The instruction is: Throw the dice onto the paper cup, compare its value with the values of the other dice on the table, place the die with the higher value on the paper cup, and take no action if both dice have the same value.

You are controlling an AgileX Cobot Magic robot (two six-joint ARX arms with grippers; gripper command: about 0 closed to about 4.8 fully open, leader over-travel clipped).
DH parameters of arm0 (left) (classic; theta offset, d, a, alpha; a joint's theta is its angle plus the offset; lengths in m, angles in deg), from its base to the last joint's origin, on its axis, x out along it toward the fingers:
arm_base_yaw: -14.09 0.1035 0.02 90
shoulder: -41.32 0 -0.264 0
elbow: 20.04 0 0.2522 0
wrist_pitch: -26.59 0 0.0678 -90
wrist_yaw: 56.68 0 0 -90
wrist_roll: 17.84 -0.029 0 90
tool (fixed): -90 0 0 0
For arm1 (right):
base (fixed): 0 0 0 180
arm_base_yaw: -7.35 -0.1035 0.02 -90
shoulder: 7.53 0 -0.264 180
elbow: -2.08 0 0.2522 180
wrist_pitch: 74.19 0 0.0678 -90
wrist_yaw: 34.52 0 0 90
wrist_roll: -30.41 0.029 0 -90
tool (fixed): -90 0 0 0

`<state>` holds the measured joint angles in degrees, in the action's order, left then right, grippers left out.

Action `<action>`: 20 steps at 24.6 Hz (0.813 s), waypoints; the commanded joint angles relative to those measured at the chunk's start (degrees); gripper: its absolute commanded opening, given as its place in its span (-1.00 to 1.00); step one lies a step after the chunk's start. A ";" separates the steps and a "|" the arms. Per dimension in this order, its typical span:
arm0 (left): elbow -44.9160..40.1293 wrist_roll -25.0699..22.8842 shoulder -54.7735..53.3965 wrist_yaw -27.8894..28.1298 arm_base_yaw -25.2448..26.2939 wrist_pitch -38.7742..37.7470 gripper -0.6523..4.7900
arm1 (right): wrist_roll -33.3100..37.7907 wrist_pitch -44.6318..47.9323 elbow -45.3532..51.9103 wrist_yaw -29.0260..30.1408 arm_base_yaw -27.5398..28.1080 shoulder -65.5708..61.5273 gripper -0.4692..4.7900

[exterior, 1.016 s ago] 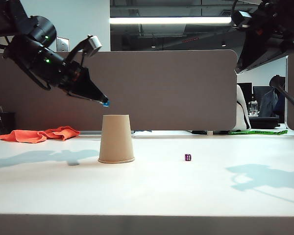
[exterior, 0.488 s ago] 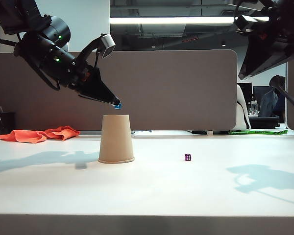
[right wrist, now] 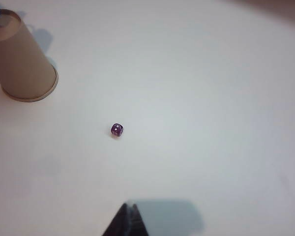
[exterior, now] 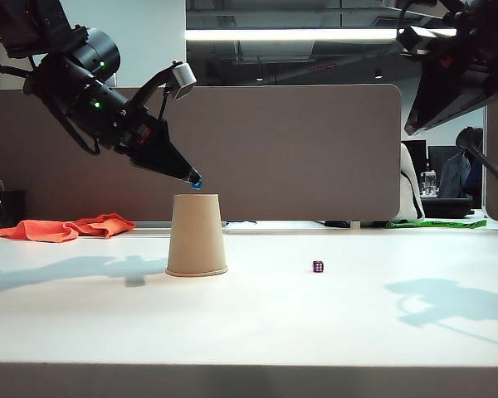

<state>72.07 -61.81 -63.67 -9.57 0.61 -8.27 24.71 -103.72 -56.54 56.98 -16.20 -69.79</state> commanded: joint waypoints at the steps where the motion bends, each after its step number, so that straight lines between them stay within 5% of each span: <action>1: 0.00 -0.63 0.39 -0.11 -0.11 -2.25 -0.66 | 0.13 0.59 -0.24 0.15 -0.02 0.09 -0.83; 17: 0.02 -1.25 0.39 2.62 -0.15 -0.15 -0.65 | 0.20 0.57 -0.24 1.55 -0.02 0.09 -0.83; 20: 0.02 -1.25 0.39 2.58 -0.26 0.02 -0.47 | 1.40 0.61 -0.24 2.21 -0.02 0.09 -0.83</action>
<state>72.07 -62.90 -63.67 -6.71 0.55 -8.84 25.48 -103.72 -56.54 58.55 -16.20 -69.79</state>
